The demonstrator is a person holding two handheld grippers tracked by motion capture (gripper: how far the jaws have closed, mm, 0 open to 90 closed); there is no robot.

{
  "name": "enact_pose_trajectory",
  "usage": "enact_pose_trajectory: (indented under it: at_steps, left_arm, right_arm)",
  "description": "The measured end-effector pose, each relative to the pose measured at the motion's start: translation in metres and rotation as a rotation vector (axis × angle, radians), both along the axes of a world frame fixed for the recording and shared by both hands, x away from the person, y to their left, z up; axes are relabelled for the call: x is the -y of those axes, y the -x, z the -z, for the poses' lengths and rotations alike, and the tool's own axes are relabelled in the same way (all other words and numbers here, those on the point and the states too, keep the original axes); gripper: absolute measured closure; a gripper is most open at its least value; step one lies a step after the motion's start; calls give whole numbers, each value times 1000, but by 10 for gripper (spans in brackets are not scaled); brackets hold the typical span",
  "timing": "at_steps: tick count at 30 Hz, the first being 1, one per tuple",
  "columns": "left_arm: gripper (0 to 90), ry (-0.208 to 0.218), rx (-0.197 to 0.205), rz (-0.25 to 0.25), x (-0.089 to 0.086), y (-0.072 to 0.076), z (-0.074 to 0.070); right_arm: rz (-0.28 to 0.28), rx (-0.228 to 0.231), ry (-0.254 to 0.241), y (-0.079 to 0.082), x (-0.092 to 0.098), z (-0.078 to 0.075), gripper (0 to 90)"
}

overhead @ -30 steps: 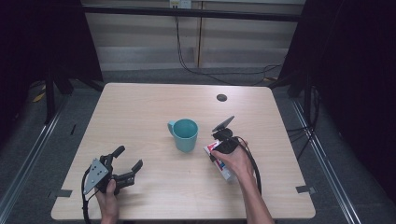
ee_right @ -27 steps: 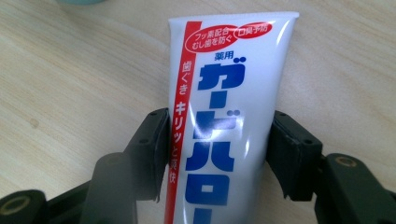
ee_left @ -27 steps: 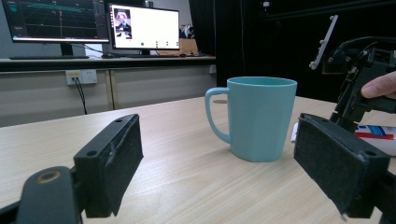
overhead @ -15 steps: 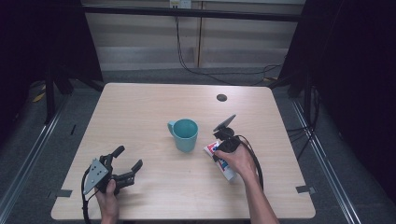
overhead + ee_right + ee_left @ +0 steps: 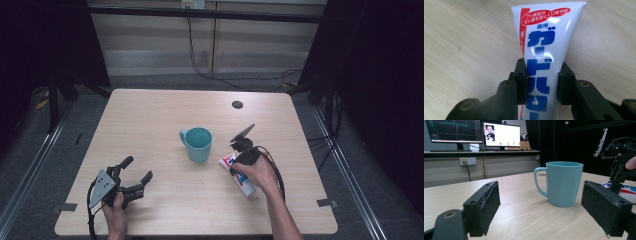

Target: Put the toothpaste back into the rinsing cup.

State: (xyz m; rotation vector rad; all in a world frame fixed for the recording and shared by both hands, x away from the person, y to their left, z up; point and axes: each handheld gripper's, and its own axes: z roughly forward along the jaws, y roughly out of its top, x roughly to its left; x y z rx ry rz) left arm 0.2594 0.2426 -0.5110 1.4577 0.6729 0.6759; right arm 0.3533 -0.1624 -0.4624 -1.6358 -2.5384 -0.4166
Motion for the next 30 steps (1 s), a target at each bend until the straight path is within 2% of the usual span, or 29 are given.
enact_pose_trajectory:
  at_steps: [18, 21, 23, 27, 30]
  left_arm:
    - [154, -2, -2, -3, 0, 0, 0]
    - [154, 0, -2, -3, 0, 0, 0]
    - [154, 1, -2, -3, 0, 0, 0]
    - [154, 0, -2, -3, 0, 0, 0]
    - [155, 3, -5, -2, 0, 0, 0]
  right_arm:
    - [-30, 1, 2, 1, 2, -21, 693]
    - [-30, 24, 24, 2, 2, -24, 695]
    - [-27, 30, 8, 2, 4, -26, 696]
    - [-26, 31, 15, 4, 5, -30, 696]
    - [-20, 74, 7, 4, 7, -35, 696]
